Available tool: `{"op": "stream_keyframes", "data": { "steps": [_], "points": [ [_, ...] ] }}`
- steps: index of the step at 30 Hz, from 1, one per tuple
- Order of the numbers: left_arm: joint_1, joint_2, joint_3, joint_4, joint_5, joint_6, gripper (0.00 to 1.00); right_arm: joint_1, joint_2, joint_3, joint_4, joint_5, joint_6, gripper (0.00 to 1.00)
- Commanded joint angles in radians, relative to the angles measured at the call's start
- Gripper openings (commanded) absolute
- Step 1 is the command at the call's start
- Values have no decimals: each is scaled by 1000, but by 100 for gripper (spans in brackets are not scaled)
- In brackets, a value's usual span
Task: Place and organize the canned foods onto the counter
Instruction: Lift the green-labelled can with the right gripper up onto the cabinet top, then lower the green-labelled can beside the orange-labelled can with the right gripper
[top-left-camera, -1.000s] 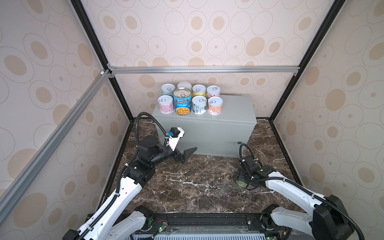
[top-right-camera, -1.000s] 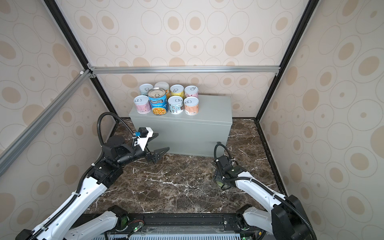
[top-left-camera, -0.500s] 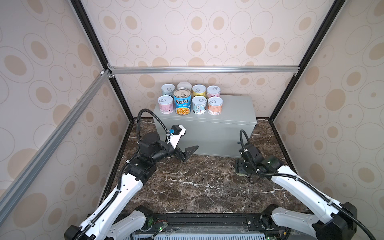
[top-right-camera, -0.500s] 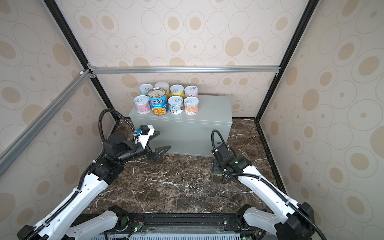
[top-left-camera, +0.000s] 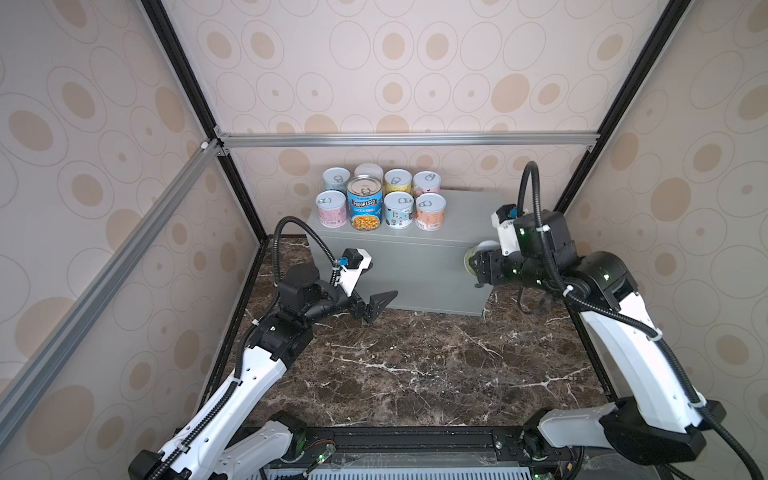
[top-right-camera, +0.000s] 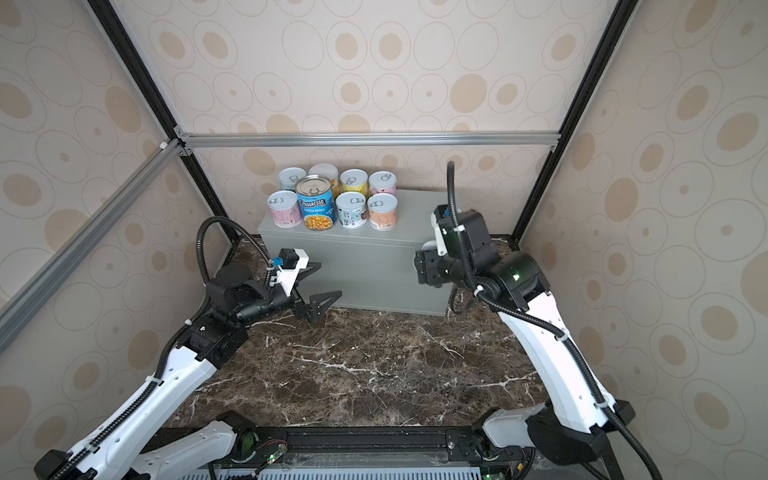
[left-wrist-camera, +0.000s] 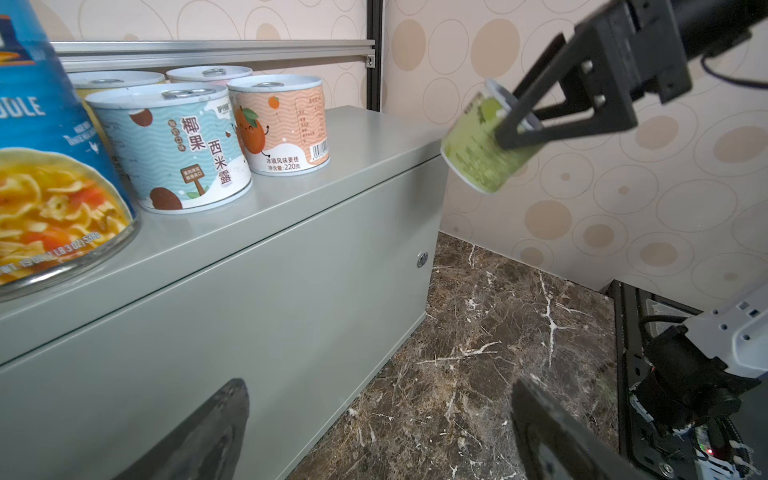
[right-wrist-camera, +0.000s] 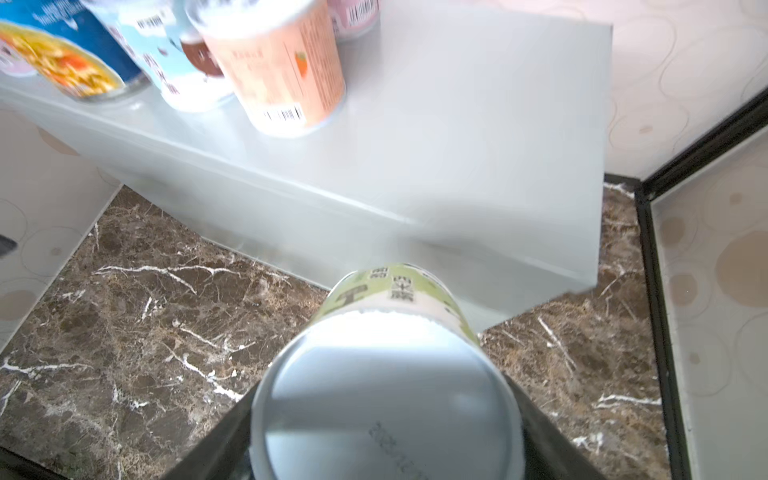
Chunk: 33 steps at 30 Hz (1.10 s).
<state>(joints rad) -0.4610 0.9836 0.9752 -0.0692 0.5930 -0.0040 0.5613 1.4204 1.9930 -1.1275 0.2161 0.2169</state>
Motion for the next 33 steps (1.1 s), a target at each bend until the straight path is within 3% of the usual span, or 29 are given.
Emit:
{"op": "stream_keyframes", "data": {
  "steps": [1, 6, 9, 28, 33],
  "points": [
    [-2, -11, 43, -3, 10, 0, 98, -45, 130, 189, -39, 3, -84, 55],
    [-2, -16, 52, -20, 5, 9, 98, -118, 372, 560, -142, -33, -101, 55],
    [-1, -19, 60, -22, 7, 12, 98, -145, 473, 693, -170, -56, -102, 55],
    [-1, -19, 57, -29, -14, 19, 98, -172, 525, 558, -35, -77, -92, 66],
    [-2, -25, 54, -31, -18, 19, 98, -173, 544, 564, -26, -71, -90, 74]
  ]
}}
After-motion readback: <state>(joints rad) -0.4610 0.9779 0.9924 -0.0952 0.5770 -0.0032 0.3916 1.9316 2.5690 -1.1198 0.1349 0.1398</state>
